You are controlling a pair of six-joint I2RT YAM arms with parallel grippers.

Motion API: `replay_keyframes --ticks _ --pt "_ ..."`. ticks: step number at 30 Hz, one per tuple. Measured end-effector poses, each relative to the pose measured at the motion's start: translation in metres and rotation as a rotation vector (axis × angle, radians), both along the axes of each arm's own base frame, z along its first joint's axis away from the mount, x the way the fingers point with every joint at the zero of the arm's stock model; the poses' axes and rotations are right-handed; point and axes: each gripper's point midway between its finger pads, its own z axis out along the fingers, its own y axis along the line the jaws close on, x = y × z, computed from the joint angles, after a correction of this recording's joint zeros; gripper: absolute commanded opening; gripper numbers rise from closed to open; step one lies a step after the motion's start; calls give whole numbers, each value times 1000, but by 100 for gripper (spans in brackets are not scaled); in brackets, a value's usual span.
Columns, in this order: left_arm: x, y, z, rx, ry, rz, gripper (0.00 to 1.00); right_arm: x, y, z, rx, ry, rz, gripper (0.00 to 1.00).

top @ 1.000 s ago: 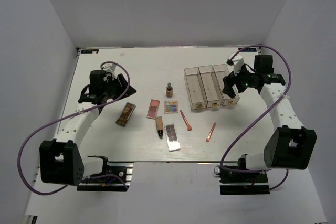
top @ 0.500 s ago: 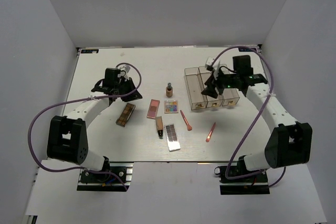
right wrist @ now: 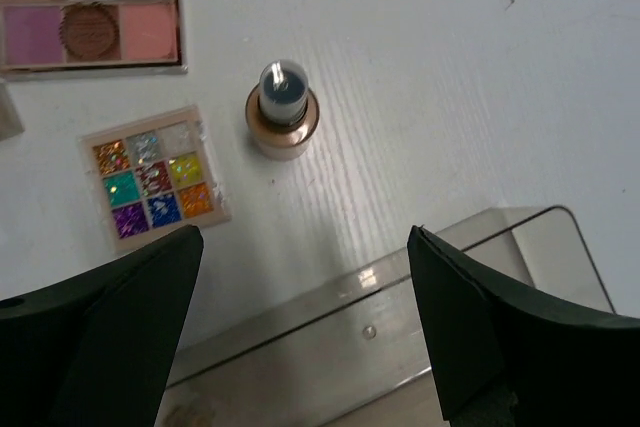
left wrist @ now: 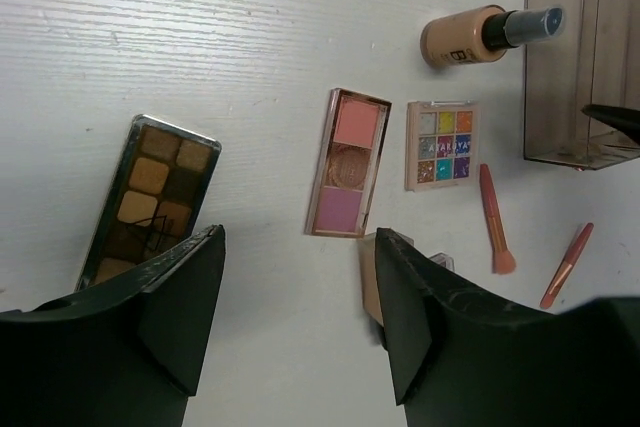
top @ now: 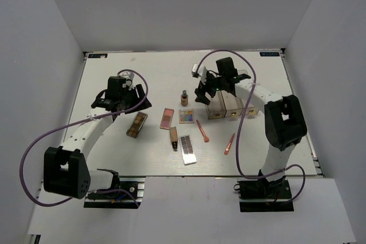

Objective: Organize the makeup

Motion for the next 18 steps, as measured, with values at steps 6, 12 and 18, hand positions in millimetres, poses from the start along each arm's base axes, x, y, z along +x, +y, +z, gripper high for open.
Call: replay_keyframes --ticks 6,12,18 --pt "-9 9 2 28 -5 28 72 17 36 -1 -14 -45 22 89" --pt "-20 15 -7 50 23 44 72 11 58 -6 -12 -47 65 89" --pt "-23 17 -3 50 15 55 73 20 68 -21 -42 -48 56 89"
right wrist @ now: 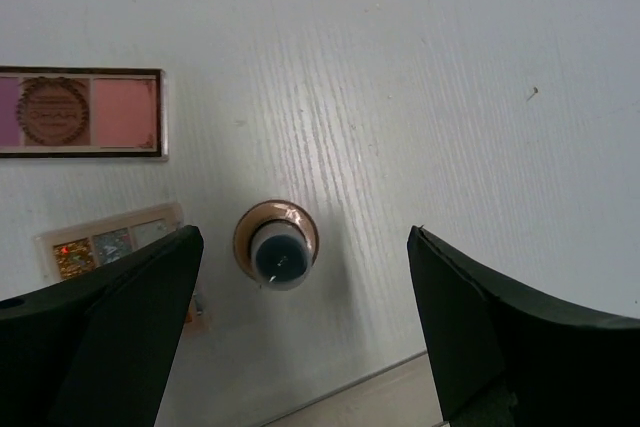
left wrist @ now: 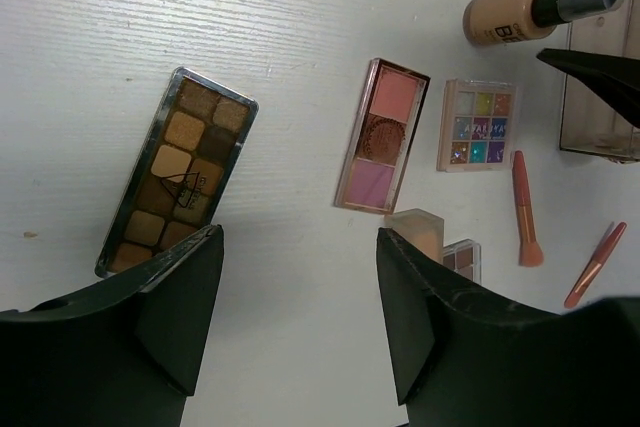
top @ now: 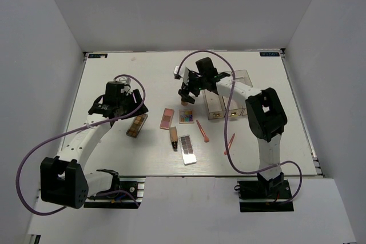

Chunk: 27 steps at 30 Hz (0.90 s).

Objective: Organize the makeup

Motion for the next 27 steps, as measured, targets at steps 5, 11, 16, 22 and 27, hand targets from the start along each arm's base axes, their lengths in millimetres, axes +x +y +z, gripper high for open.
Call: replay_keyframes --ticks 5,11,16,22,27 --pt "-1 -1 0 -7 6 1 73 11 4 -20 -49 -7 -35 89" --pt "1 -3 4 -21 3 0 73 10 5 -37 -87 0 -44 81" --pt "0 -5 5 -34 5 -1 73 9 6 -37 -84 1 -38 54" --pt "3 -9 10 -53 0 -9 73 8 8 -35 -73 14 -43 30" --pt "9 -15 21 -79 -23 -26 73 6 6 -33 -63 48 -45 23"
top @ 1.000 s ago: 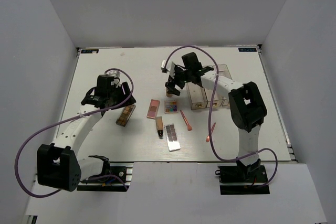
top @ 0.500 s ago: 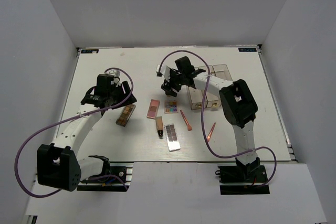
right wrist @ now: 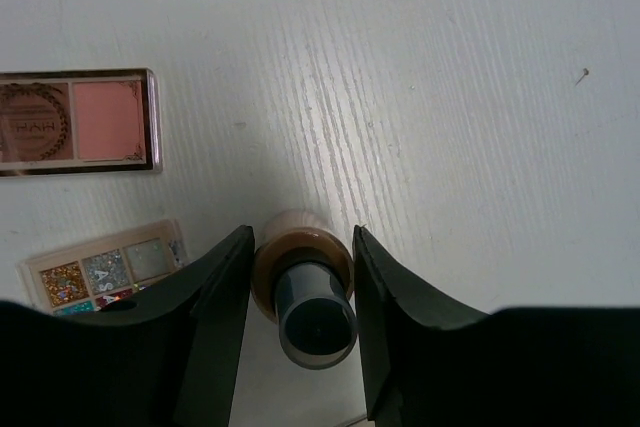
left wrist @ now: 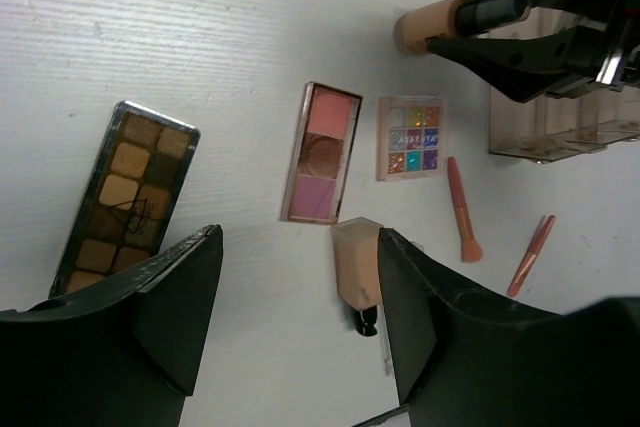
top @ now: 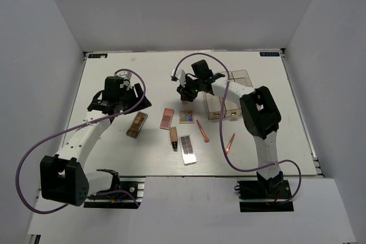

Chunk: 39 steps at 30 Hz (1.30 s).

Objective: Organize the makeup

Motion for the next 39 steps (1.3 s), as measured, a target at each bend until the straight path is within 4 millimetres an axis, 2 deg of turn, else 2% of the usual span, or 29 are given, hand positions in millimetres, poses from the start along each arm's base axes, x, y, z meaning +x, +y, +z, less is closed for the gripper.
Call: replay_keyframes --ticks 5,10,13,15,17,19,23,26,28,33,39 --pt "9 -14 12 -58 -28 -44 66 2 -1 23 46 34 -32 19" --pt "10 -36 6 -103 4 -114 65 17 -19 81 115 -9 -114 18" --pt "9 -49 6 -122 17 -155 65 30 -46 121 145 -68 -195 17" --pt "9 -58 9 -132 16 -181 65 41 -73 145 155 -118 -266 17" --pt "10 -67 12 -141 9 -206 65 50 -104 161 155 -159 -342 17" --pt "9 -76 11 -149 8 -231 65 59 -142 169 141 -185 -429 17" --pt "4 -92 8 -163 19 -273 65 68 -210 157 88 -177 -583 17" --pt "0 -104 1 -165 36 -301 65 68 -247 138 50 -136 -658 17" --pt "-3 -110 -4 -163 52 -317 65 66 -262 128 33 -105 -688 17" --pt "-10 -125 -12 -152 91 -352 66 72 -277 102 10 -55 -699 20" --pt "-18 -136 -14 -131 115 -367 71 84 -277 45 -48 39 -684 24"
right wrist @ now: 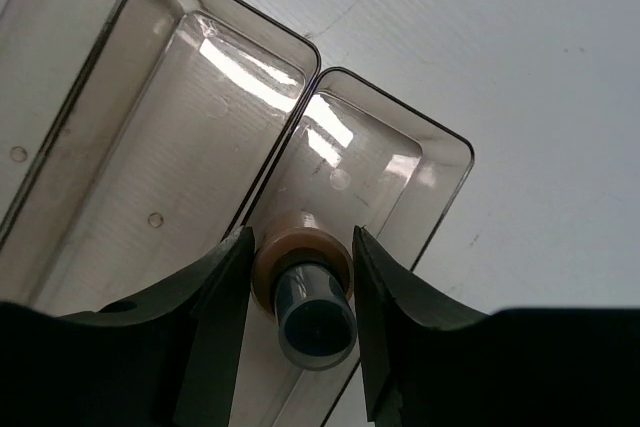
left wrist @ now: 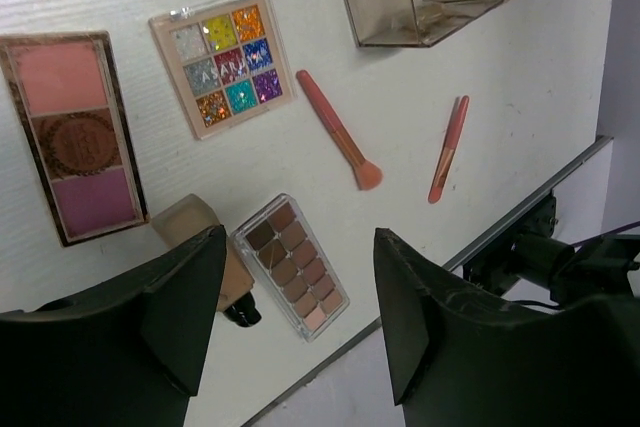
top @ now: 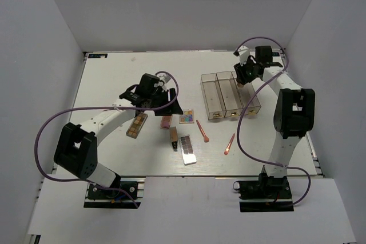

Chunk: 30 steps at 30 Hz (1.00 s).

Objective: Organize the makeup

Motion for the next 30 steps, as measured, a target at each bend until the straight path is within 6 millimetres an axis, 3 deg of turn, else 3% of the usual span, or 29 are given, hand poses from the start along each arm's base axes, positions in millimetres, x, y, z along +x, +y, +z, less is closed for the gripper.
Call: replay_keyframes --ticks 2,5,6,9,11,19,23,27,30 --pt "-5 -2 -4 16 17 -2 74 4 0 -16 -7 26 4 26" --pt "-13 -5 -11 43 46 -3 74 7 -1 -31 -15 50 3 37" --pt "-15 -6 -13 54 55 -3 74 8 -2 -33 -17 53 2 49" --pt "-21 -8 -21 89 82 -4 75 9 -3 -35 -23 55 -3 65" --pt "-25 -10 -26 115 100 -8 76 13 -6 -31 -29 38 -9 71" --pt "-43 -10 -62 266 192 -24 77 20 -9 -24 -23 9 -19 75" --pt "-50 -3 -70 350 213 -4 78 20 -10 -16 -8 -1 -35 76" --pt "-53 5 -72 414 220 33 75 14 -16 12 15 -49 -80 78" --pt "-54 9 -78 463 233 59 73 9 -22 45 41 -123 -119 78"
